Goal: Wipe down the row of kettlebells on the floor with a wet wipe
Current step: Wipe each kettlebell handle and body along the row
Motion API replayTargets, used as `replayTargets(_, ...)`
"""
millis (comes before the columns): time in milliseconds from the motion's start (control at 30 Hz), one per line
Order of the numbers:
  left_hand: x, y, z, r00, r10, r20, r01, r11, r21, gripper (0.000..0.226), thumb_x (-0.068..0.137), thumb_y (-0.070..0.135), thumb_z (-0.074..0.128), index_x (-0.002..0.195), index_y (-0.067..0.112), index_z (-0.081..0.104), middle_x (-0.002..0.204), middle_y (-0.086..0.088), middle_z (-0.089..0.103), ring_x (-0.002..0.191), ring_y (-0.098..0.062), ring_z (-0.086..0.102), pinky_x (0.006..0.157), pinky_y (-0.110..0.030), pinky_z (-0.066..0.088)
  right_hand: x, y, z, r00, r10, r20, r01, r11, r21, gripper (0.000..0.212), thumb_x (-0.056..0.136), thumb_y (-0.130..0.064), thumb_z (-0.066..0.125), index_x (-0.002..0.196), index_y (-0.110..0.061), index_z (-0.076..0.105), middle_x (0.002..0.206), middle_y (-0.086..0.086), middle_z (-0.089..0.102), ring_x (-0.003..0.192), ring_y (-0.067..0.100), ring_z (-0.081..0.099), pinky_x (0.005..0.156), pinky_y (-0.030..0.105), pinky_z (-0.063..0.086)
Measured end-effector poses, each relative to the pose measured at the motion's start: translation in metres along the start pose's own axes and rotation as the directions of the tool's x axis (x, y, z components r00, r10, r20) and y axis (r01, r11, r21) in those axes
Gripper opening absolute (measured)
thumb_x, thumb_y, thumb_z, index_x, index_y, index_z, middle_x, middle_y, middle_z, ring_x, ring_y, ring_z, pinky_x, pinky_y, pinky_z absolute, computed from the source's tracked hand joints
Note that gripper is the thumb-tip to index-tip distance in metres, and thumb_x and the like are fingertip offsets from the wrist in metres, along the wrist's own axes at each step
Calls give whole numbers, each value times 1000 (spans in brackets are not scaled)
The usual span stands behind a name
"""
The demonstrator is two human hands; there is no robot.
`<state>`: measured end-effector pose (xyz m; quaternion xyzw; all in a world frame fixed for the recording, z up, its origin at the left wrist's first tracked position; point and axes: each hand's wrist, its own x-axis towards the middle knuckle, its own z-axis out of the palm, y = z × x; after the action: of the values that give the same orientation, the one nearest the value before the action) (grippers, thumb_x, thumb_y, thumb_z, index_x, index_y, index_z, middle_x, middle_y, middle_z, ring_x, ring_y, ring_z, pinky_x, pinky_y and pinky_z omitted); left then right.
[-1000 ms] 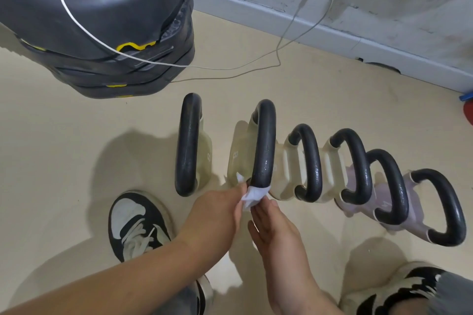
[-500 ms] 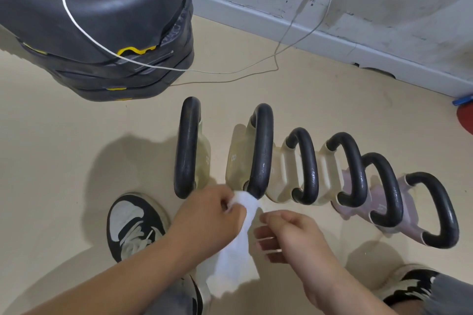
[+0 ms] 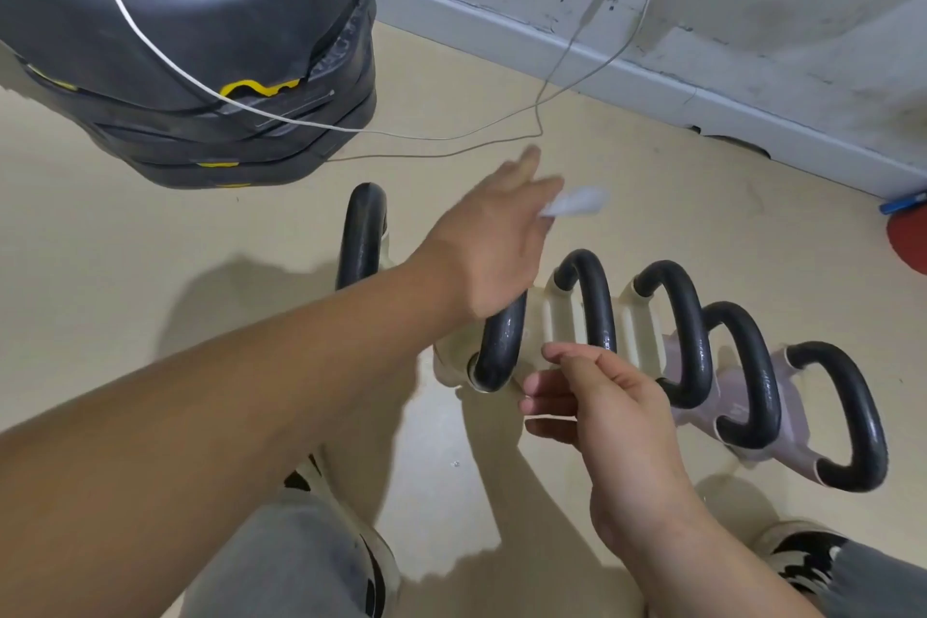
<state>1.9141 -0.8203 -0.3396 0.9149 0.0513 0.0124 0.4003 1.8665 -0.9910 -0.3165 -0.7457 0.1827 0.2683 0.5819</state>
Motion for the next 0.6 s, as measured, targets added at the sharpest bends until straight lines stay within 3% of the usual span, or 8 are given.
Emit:
replayTargets(33,4,-8,10,994,38,98,-45,996,72,39,107,15,39,143,7,50,168,-10,22,155,-27,15,124,-31,14,1,-2,0,1000,-2,-7,3,1000,28,23,102,-5,49,100,-6,72,71,13,69,66,27,63,68,40,53)
replayTargets(100,-4,-22,30,985,111,133,-129,982,138,40,105,17,38,143,6,47,169,-9,14,157,-32,-2,125,-46,18,5,-7,1,1000,-17,-26,18,998,53,23,102,-5,48,102,-9,71,72,12,70,68,26,64,68,39,54)
replayTargets(200,-38,-22,50,989,139,52,-145,980,138,55,102,34,26,150,10,39,171,-3,8,157,-27,-14,124,-51,21,11,-9,2,996,-52,-75,56,997,50,23,101,-6,50,107,-14,71,79,12,73,74,24,68,75,39,59)
replayTargets(300,-74,-15,51,972,204,117,-225,952,208,64,103,43,23,156,8,34,172,-4,5,156,-25,-19,124,-53,18,12,-6,4,991,-105,-87,104,994,-16,22,102,-10,52,111,-23,68,90,3,73,78,13,70,81,31,59)
replayTargets(400,-90,-16,46,955,244,170,-281,928,246,64,103,39,26,159,7,26,171,-8,3,157,-26,-16,125,-52,17,4,-6,4,957,-274,-98,252,948,-195,31,102,-9,51,118,-33,61,123,-11,62,96,-13,62,77,7,48)
replayTargets(467,-90,-9,38,964,232,127,-251,953,171,62,103,33,30,160,11,23,171,-7,3,158,-23,-11,125,-51,17,-6,-6,4,921,-386,-56,356,890,-285,38,103,-9,47,126,-38,57,138,-20,53,124,-13,50,98,8,41)
replayTargets(533,-89,-2,30,974,226,-1,-223,965,137,60,100,20,41,157,9,29,170,-10,13,158,-22,7,124,-47,25,-13,-5,6,909,-415,29,404,863,-303,42,106,-12,44,136,-38,56,145,-26,51,136,-14,40,111,9,34)
replayTargets(600,-86,4,21,986,98,-138,-88,993,75,56,96,25,40,150,8,41,164,-6,30,148,-18,33,118,-38,37,-18,-4,12,919,-365,151,394,870,-297,45,108,-17,42,146,-39,50,150,-30,45,133,-28,31,101,-7,27)
